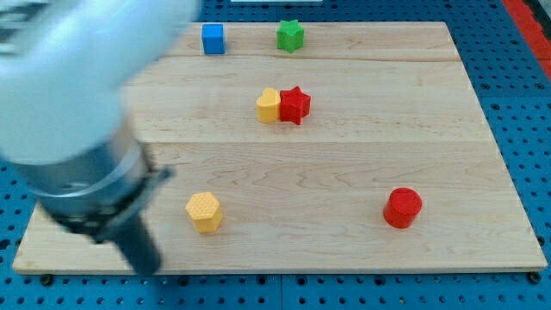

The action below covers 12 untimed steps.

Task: Move the green circle to the top right side

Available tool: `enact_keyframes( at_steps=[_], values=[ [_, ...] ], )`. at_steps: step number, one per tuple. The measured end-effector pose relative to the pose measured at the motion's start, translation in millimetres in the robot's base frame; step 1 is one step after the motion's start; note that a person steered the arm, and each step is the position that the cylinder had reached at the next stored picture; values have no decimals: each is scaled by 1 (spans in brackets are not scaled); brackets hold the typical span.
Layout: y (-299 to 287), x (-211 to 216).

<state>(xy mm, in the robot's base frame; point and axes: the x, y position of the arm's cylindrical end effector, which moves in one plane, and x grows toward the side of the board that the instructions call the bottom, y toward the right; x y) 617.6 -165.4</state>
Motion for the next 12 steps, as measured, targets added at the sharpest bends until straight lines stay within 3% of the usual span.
enact_keyframes(
  at_steps=[1, 3, 4, 5, 6, 7, 9, 10, 11, 12],
  values=[
    [-52, -13],
    [-7, -95],
    [-61, -124],
    [-80, -147],
    [-64, -190],
    [-9, -203],
    [85, -281],
    [146, -288],
    [122, -257],
    [161, -257]
  ],
)
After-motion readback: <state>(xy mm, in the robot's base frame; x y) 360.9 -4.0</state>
